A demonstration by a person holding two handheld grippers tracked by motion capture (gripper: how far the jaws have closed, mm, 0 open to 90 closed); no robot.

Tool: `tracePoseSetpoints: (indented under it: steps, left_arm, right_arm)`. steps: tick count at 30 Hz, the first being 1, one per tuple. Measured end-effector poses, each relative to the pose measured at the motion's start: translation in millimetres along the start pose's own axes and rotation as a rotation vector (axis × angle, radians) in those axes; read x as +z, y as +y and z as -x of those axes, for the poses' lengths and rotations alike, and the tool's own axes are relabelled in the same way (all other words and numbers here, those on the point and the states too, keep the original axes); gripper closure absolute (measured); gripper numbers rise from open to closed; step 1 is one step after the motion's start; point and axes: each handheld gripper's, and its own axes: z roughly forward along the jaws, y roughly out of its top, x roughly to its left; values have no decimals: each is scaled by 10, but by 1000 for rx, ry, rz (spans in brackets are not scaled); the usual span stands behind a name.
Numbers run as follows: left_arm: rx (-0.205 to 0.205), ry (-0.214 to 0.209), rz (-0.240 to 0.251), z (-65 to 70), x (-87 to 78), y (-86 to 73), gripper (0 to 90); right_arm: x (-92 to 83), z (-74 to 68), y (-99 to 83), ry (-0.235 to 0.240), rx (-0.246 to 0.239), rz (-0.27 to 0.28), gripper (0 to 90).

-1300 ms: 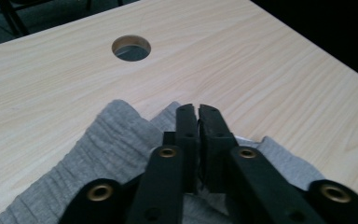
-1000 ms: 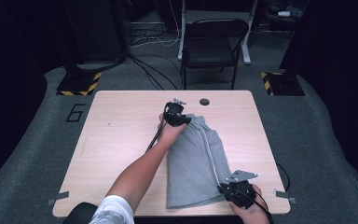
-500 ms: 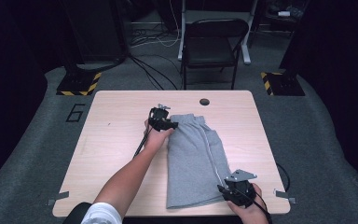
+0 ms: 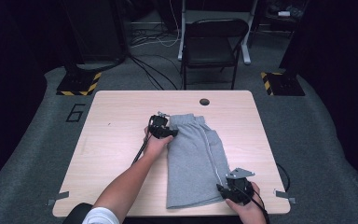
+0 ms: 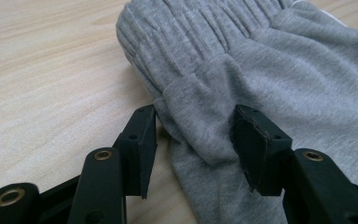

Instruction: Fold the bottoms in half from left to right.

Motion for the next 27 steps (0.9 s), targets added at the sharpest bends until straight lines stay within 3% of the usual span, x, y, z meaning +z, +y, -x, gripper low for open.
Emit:
tracePoseSetpoints:
  steps: [5, 6, 10, 16, 18, 21, 27]
  left_arm:
    - [7, 2, 1, 22, 9, -1, 544]
    - [17, 5, 6, 23, 13, -1, 563]
    - [10, -20, 7, 68, 24, -10, 701]
    - [35, -25, 10, 57, 6, 2, 811]
    - [31, -26, 9, 44, -12, 7, 823]
    - [32, -25, 8, 20, -54, 14, 829]
    - [48, -3, 4, -95, -177, 2, 831]
  right_arm:
    - [11, 44, -29, 15, 14, 17, 458]
    - [12, 35, -35, 17, 28, 22, 481]
    - [11, 42, -33, 51, -10, 26, 606]
    - [30, 53, -11, 106, 14, 30, 822]
    - [34, 56, 3, 119, 38, 18, 834]
    - [42, 56, 17, 132, 31, 20, 840]
    - [55, -120, 125, 180, -42, 23, 842]
